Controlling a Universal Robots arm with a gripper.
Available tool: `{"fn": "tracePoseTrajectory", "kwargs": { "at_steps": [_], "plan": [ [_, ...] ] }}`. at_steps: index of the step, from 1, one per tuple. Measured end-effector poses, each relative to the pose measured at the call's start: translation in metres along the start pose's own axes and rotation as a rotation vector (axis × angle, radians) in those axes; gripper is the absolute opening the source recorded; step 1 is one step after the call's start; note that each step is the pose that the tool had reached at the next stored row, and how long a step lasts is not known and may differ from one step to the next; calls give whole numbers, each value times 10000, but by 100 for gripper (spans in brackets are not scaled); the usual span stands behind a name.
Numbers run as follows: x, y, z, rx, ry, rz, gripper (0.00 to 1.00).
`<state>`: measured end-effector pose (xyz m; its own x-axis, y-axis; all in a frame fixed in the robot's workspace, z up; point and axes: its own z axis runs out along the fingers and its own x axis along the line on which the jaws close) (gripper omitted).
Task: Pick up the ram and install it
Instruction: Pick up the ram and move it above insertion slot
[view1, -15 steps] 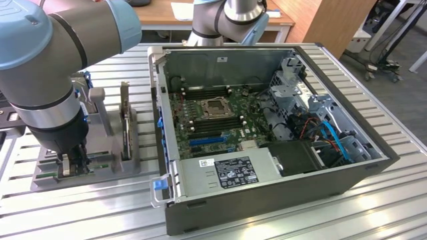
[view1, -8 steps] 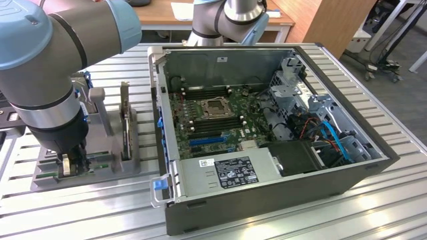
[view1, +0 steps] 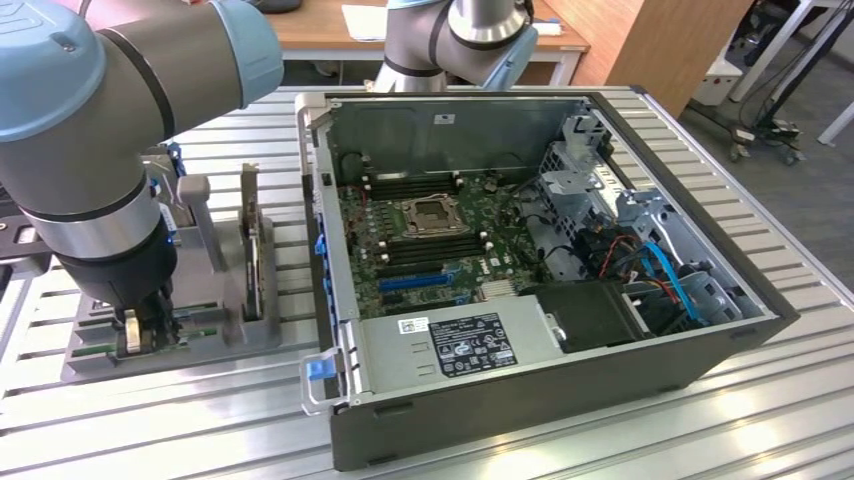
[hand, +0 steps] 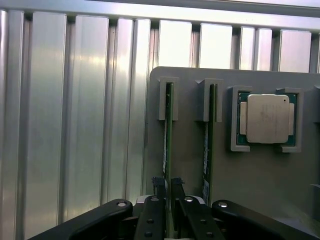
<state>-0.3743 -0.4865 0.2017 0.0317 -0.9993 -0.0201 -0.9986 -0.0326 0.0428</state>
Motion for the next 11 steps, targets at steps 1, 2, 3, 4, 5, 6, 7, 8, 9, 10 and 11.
{"fn": "tracePoseTrajectory", "kwargs": {
  "at_steps": [1, 2, 3, 4, 5, 6, 7, 8, 9, 10, 11],
  "plan": [
    [0, 0, 0, 0, 0, 0, 19],
    [0, 0, 0, 0, 0, 0, 19],
    [0, 0, 0, 1, 0, 0, 19],
    [0, 0, 0, 0, 0, 0, 19],
    [0, 0, 0, 0, 0, 0, 19],
    [0, 0, 0, 0, 0, 0, 19],
    [0, 0, 0, 0, 2, 0, 17],
    [0, 0, 0, 0, 1, 0, 17],
    [0, 0, 0, 0, 0, 0, 11],
    [0, 0, 0, 0, 0, 0, 11],
    [0, 0, 0, 0, 0, 0, 11]
  ]
}}
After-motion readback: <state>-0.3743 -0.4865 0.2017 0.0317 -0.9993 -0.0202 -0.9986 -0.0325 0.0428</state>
